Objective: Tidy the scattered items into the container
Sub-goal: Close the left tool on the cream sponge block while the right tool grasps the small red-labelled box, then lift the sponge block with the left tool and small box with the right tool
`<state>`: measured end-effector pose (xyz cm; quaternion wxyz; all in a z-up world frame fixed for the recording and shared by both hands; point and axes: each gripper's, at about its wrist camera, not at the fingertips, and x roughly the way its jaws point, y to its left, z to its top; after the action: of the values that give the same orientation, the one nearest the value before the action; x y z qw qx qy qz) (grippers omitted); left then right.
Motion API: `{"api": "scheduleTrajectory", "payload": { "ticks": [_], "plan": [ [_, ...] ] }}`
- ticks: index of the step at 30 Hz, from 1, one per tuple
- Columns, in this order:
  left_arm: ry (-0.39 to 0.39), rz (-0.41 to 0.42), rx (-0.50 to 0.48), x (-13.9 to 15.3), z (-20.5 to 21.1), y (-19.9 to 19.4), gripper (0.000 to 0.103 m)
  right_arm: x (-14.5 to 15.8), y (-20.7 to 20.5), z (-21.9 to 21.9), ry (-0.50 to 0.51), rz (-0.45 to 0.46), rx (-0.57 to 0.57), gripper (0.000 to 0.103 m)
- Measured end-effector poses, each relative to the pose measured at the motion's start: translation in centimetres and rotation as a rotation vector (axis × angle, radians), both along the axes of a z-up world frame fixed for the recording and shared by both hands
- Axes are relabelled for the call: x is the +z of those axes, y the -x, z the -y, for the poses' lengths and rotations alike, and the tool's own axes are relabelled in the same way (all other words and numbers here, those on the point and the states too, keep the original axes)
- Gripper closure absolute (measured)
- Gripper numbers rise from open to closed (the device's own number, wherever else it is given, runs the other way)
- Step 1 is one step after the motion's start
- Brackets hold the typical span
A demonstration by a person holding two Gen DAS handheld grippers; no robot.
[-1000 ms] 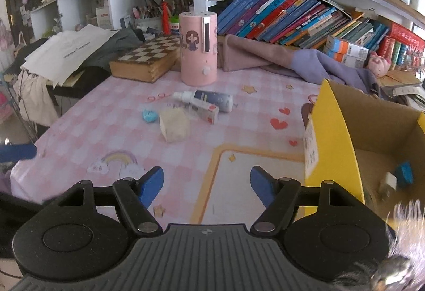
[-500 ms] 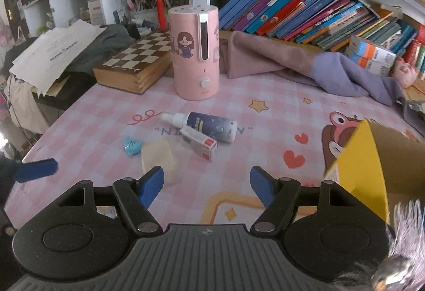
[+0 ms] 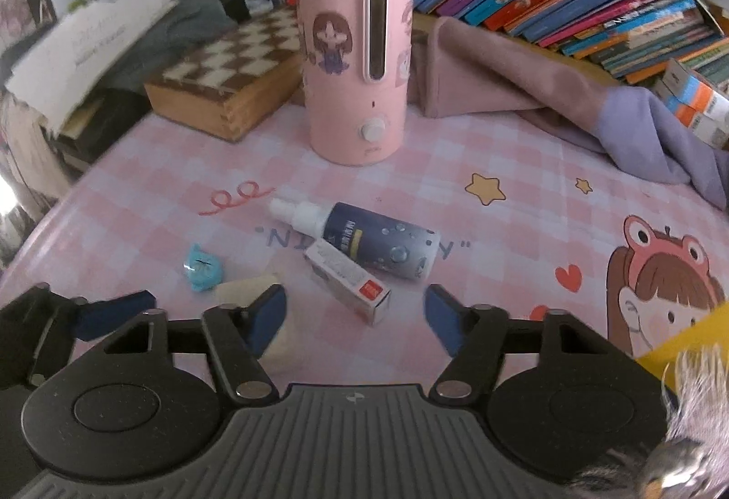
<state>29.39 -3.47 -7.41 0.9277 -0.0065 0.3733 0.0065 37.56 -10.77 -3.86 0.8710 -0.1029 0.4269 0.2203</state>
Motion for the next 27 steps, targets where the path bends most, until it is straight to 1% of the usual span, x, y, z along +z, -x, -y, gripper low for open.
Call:
{"api": "scheduleTrajectory", "payload": {
  "ticks": [2,4,5,7,9,10,13,14,15,17,19,21,22,27],
  "plan": [
    [0.003,-0.008,0.001,-0.3,0.1,-0.5,0.006,-0.5,-0.7,-0.3,0.021,-0.012,0.009,0.045],
    [0.009,-0.028,0.004,-0.7,0.0,-1.1,0.012,-1.0,-1.4,-0.5,0.026,-0.023,0.018,0.045],
    [0.011,-0.038,0.007,-0.9,0.0,-1.4,0.013,-1.1,-1.6,-0.7,0.027,-0.027,0.023,0.045],
    [0.015,-0.052,0.013,-1.1,-0.1,-1.8,0.020,-1.5,-2.1,-1.0,0.033,-0.035,0.037,0.045],
    [0.015,-0.061,0.017,-1.4,-0.2,-2.1,0.021,-1.9,-2.4,-1.4,0.038,-0.044,0.050,0.047],
    [0.016,-0.063,0.017,-1.4,-0.1,-2.1,0.024,-2.1,-2.6,-1.5,0.040,-0.050,0.055,0.047],
    [0.011,-0.053,0.013,-1.4,0.0,-2.1,0.032,-2.6,-3.0,-1.7,0.031,-0.074,0.058,0.054],
    [0.012,-0.051,0.006,-1.4,0.1,-2.0,0.035,-2.8,-3.1,-1.7,0.027,-0.084,0.057,0.059],
    [0.013,-0.049,-0.003,-1.4,0.1,-2.0,0.041,-3.0,-3.2,-1.6,0.020,-0.096,0.055,0.066],
    [0.010,-0.047,-0.015,-1.3,0.2,-1.8,0.047,-3.0,-3.1,-1.5,0.010,-0.102,0.054,0.075],
    [0.012,-0.047,-0.022,-1.1,0.1,-1.5,0.053,-2.9,-3.1,-1.2,-0.010,-0.114,0.063,0.080],
    [0.012,-0.056,-0.031,-1.0,0.0,-1.2,0.057,-2.8,-2.9,-1.0,-0.026,-0.127,0.064,0.088],
    [0.015,-0.063,-0.036,-0.9,-0.2,-1.0,0.058,-2.7,-2.6,-0.9,-0.034,-0.130,0.070,0.089],
    [0.030,-0.091,-0.050,-0.5,-1.0,0.8,0.060,-1.9,-1.3,-0.3,-0.061,-0.124,0.064,0.089]
  ]
}}
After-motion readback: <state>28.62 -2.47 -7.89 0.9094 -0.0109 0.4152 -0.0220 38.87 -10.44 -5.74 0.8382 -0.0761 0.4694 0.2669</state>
